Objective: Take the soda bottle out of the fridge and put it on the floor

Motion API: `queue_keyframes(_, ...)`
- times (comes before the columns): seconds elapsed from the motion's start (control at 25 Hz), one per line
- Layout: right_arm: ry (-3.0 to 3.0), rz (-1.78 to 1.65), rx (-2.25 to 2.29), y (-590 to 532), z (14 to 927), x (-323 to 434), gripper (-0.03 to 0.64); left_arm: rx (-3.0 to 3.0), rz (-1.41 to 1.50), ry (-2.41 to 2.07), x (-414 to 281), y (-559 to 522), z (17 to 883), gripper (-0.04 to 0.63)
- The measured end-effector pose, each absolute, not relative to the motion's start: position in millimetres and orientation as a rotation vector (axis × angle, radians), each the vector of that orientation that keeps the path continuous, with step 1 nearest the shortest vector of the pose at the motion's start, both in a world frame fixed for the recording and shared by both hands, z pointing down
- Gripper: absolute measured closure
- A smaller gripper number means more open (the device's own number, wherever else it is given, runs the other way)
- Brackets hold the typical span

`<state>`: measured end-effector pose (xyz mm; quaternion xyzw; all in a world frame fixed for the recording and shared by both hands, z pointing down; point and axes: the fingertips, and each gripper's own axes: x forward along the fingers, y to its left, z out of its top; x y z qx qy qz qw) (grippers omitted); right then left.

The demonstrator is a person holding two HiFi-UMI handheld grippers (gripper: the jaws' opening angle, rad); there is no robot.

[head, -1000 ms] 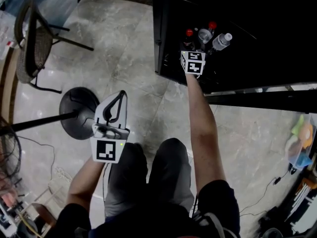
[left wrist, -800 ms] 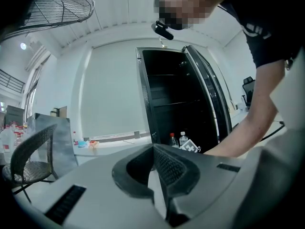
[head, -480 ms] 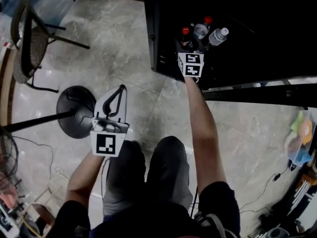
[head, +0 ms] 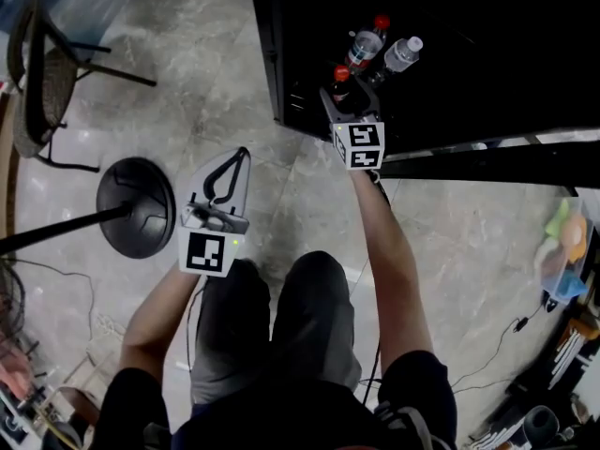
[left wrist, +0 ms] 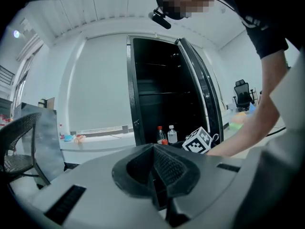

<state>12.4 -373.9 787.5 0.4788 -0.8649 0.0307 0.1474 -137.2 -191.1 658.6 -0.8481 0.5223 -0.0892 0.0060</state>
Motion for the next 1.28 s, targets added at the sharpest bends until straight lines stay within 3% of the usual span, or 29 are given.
queue_keyframes(0.6, -2.593, 0.098, 1.197, -254.8, 811.5, 2.9, 0.331, -2.710, -0.342, 1.448, -111.2, -192.2, 715.3, 0.572)
queue_keyframes(1.28, -2.465, 0.237, 1.245, -200.7, 961.0, 34.6, 0.331, -2.720, -0.456, 1.305, -101.3, -183.7, 792.1, 0.572)
